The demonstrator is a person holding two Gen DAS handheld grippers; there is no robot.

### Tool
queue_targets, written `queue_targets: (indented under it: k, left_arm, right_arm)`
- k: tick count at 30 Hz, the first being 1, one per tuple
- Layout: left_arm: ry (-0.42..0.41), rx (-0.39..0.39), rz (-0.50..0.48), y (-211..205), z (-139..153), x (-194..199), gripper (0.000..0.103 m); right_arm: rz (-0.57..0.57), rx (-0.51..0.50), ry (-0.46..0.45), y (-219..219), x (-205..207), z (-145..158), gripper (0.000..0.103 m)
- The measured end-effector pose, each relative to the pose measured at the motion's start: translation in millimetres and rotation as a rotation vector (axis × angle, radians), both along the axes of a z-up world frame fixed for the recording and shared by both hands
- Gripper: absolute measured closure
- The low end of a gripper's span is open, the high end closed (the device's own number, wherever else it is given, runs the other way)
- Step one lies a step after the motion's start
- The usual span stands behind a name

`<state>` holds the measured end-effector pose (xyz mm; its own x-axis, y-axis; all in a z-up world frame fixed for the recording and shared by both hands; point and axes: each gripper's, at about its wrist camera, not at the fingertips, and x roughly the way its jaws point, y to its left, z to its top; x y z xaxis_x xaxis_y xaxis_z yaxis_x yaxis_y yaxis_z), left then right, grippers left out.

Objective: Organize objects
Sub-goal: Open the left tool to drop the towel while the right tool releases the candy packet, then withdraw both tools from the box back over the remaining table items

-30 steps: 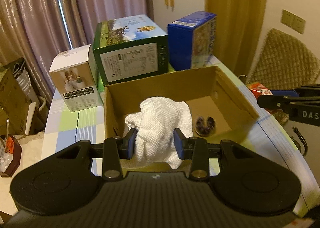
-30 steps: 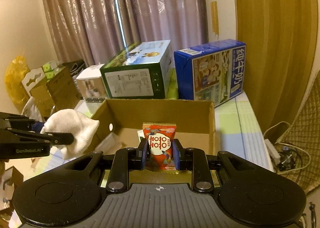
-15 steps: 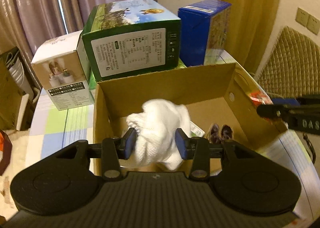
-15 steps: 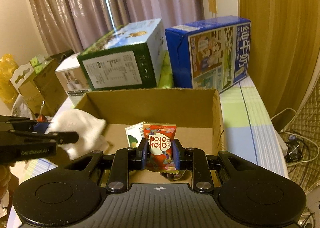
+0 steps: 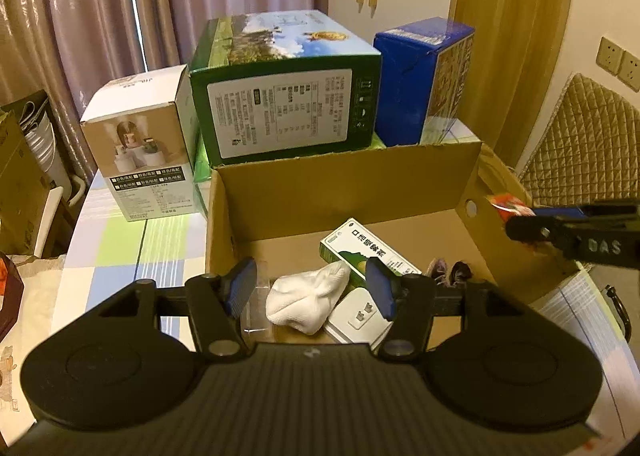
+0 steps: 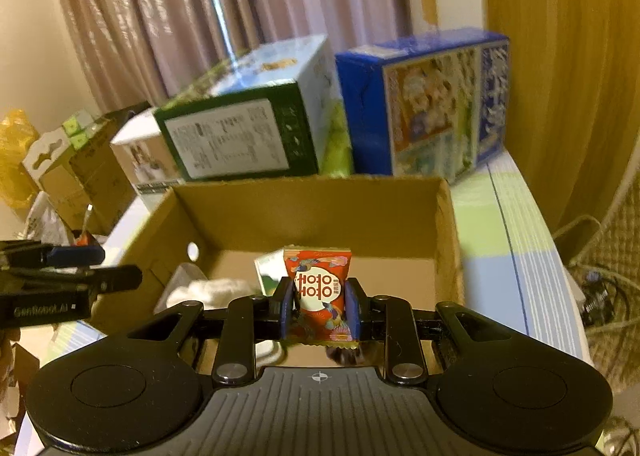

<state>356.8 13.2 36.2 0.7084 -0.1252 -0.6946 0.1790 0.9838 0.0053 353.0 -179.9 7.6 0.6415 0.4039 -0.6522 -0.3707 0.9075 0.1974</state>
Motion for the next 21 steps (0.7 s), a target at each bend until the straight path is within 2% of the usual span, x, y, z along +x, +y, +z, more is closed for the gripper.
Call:
queue_targets:
  k: [1,2,4,7,11,21]
  left_arm:
    - [-0.004,-0.003,-0.002,0.4,1.6,-2.7,0.045]
    - [-0.008,-0.004,-0.004,0.7,3.2,-6.3,0.041]
    - [-0.009,0.0,-0.006,0.8,5.5,-13.9,0.036]
    - [-0.017,-0.004,-0.007,1.2,8.1,-30.0,0.035]
    - [-0.035,-0.007,-0.003,1.7,9.8,-61.6,0.028]
    - [-0.026,-0.031,0.051,0.5,-2.5,-157.9,0.021]
  right_arm:
    - [-0.002,0.007,-0.008,-0.1,1.1,1.2,0.056]
    - [-0.013,0.014,-0.015,-1.7,0.9,2.3,0.039]
    - [-0.023,0.032,-0.024,-6.1,-2.2,5.2,0.038]
    - [-0.029,0.051,-0.028,-15.9,-14.7,8.3,0.038]
    - [-0.045,0.072,-0.028,-33.9,-41.9,12.2,0.038]
    - [-0.146,0.146,0.03,-80.3,-154.5,5.5,0.028]
